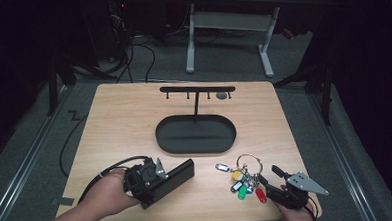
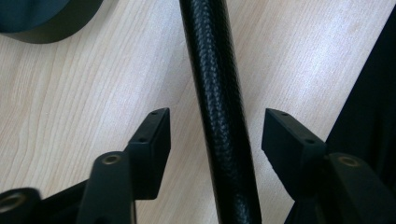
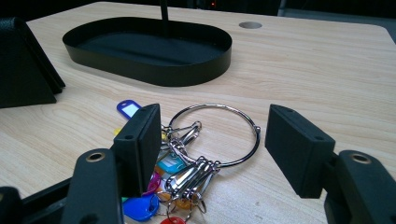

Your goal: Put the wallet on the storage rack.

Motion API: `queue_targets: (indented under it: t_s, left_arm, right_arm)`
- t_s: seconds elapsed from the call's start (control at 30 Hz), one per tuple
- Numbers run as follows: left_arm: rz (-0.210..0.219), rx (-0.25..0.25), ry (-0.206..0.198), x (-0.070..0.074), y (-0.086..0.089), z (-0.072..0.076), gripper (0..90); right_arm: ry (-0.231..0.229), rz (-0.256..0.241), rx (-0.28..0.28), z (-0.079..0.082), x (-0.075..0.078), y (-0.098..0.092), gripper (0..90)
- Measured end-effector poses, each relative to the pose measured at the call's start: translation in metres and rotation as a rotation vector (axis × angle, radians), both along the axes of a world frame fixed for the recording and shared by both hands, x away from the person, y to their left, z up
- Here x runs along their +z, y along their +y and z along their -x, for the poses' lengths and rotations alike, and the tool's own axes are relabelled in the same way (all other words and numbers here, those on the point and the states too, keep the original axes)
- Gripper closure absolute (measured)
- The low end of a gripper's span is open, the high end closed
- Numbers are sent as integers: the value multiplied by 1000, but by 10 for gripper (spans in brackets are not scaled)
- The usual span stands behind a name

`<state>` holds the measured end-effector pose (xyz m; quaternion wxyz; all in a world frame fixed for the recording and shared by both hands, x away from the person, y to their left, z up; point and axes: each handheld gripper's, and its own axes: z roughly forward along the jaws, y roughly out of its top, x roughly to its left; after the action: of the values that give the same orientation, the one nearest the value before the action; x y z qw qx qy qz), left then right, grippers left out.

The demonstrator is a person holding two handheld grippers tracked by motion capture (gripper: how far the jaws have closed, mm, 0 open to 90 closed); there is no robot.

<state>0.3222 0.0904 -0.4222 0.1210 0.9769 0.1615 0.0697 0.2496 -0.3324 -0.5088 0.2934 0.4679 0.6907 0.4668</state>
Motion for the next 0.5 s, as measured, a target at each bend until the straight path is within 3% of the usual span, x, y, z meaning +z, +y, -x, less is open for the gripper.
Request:
queue_targets:
  t_s: [0.33,0.5]
  left_arm:
    - [-28,19,38,2,-13,-7,595]
    - [-42,33,36,-2,-18,-7,653]
  right_arm:
    - [4,-2,3,0,0,0,367]
    - [5,-5,5,0,0,-1,367]
